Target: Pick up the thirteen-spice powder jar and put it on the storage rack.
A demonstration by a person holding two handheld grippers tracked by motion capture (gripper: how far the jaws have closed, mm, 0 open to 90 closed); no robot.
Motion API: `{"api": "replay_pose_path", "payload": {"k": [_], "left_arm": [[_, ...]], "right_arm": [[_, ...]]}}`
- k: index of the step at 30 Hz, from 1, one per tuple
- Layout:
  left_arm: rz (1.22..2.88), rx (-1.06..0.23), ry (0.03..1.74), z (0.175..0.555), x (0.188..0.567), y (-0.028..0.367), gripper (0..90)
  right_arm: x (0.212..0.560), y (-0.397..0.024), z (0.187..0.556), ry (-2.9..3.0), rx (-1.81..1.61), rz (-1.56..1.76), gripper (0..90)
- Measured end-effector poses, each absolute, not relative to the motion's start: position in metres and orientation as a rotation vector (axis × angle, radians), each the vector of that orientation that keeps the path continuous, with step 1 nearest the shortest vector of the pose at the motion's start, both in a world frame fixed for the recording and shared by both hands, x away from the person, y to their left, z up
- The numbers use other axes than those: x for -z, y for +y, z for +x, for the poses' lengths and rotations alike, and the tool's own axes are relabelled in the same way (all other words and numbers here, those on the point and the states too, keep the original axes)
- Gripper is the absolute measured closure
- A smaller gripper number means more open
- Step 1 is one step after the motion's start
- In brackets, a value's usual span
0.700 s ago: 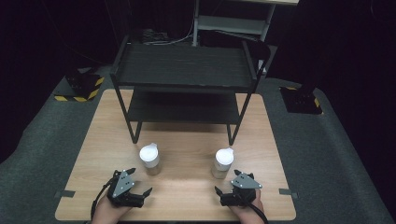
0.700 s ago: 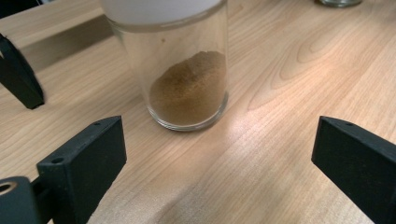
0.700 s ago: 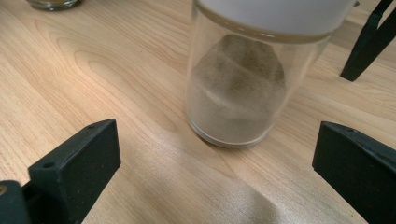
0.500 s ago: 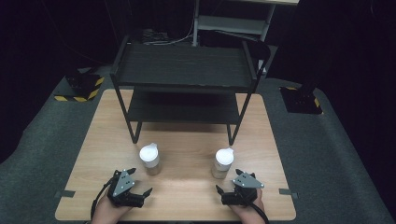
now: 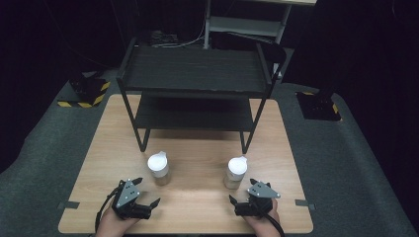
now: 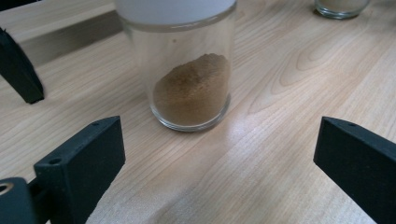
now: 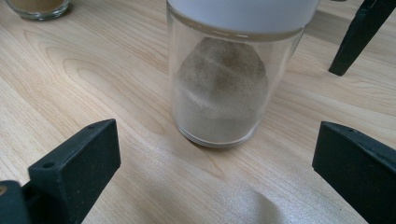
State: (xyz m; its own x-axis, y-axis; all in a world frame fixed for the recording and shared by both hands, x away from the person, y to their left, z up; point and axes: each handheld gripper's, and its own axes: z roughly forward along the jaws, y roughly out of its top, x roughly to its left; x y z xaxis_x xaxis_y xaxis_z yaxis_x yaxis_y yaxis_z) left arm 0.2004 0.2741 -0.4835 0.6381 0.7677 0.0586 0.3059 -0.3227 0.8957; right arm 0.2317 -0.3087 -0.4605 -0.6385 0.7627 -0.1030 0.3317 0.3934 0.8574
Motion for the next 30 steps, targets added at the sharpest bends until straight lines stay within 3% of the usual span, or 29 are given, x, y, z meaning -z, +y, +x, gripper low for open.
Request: {"api": "replay_pose_path", "payload": {"k": [15, 30], "left_arm": [[1.905, -0.585, 0.852, 0.2, 0.482, 0.275, 2.0], [1.798, -0.569, 0.837, 0.193, 0.477, 0.287, 1.7]], "right_arm": [[0.461, -0.309, 0.231, 2.165, -1.179, 0.939, 0.7], [0.462, -0.312, 0.232, 2.163, -1.191, 0.931, 0.7]]}}
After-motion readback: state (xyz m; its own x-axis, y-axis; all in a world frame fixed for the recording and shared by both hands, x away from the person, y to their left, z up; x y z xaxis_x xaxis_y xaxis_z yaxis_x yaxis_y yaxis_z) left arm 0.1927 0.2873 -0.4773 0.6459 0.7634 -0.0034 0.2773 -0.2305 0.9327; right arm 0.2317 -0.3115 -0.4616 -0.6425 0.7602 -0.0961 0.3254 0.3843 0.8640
